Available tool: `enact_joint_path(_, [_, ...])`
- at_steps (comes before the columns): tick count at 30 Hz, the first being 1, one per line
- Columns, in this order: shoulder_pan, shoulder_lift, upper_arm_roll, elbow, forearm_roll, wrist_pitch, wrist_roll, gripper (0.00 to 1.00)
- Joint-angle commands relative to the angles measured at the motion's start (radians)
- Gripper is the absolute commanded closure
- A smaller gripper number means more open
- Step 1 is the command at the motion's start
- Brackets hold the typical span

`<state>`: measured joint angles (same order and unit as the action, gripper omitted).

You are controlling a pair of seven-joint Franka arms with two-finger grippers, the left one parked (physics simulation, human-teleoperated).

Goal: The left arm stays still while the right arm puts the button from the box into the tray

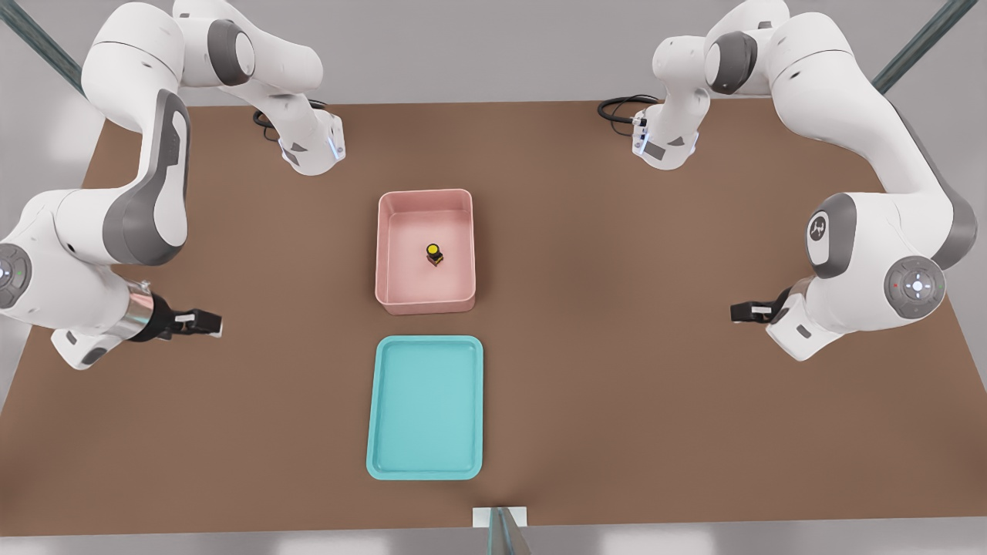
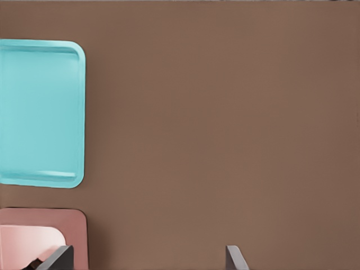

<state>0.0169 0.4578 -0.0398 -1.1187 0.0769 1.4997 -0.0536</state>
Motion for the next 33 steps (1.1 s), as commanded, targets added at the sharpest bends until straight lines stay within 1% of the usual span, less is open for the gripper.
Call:
enact_joint_path(1, [0.0, -0.002, 0.0, 0.0, 0.001, 0.034, -0.029, 0.0])
enact_joint_path(2, [0.005, -0.002, 0.001, 0.002, 0.0, 0.022, -0.028, 0.0])
enact_joint_path(3, [0.032, -0.014, 0.055, 0.008, 0.0, -0.018, -0.022, 0.0])
enact_joint_path(4, [0.032, -0.03, 0.222, 0.014, -0.012, -0.081, -0.011, 0.0])
enact_joint_path(5, [0.075, -0.047, 0.293, 0.014, -0.082, -0.085, 0.024, 0.0])
enact_joint_path(6, [0.078, -0.045, 0.351, 0.013, -0.078, -0.107, 0.07, 0.0])
enact_joint_path(7, [0.143, -0.039, 0.37, 0.013, -0.082, -0.101, 0.213, 0.0])
enact_joint_path(8, [0.242, -0.001, 0.376, 0.005, -0.056, -0.027, 0.475, 0.0])
enact_joint_path(9, [0.342, -0.001, 0.374, -0.006, -0.065, 0.01, 0.555, 0.0])
enact_joint_path(10, [0.354, -0.016, 0.374, -0.113, -0.059, 0.088, 0.558, 0.0])
enact_joint_path(11, [0.35, -0.028, 0.446, -0.208, -0.072, 0.154, 0.707, 0.0])
enact_joint_path(12, [0.318, -0.034, 0.584, -0.303, -0.183, 0.229, 0.903, 0.0])
enact_joint_path(13, [0.305, -0.088, 0.623, -0.467, -0.226, 0.367, 1.053, 0.0])
enact_joint_path(14, [0.319, -0.137, 0.623, -0.659, -0.224, 0.58, 1.193, 0.0])
enact_joint_path(15, [0.331, -0.143, 0.629, -0.727, -0.224, 0.657, 1.255, 0.0])
enact_joint_path(16, [0.334, -0.174, 0.637, -0.774, -0.226, 0.657, 1.256, 0.0])
enact_joint_path(19, [0.373, -0.183, 0.614, -0.872, -0.235, 0.68, 1.238, 0.0])
enact_joint_path(20, [0.374, -0.183, 0.598, -0.928, -0.243, 0.769, 1.236, 0.0])
enact_joint_path(21, [0.376, -0.189, 0.566, -0.974, -0.267, 0.833, 1.221, 0.0])
enact_joint_path(24, [0.394, -0.197, 0.469, -0.978, -0.255, 0.844, 1.196, 0.0])
enact_joint_path(25, [0.403, -0.211, 0.451, -0.995, -0.256, 0.843, 1.196, 0.0])
enact_joint_path(27, [0.411, -0.211, 0.416, -1.058, -0.256, 0.933, 1.19, 0.0])
enact_joint_path(28, [0.411, -0.215, 0.405, -1.089, -0.258, 0.952, 1.149, 0.0])
enact_joint_path(29, [0.417, -0.223, 0.405, -1.138, -0.256, 1.039, 1.135, 0.0])
enact_joint_path(33, [0.419, -0.223, 0.41, -1.152, -0.259, 1.05, 1.124, 0.0])
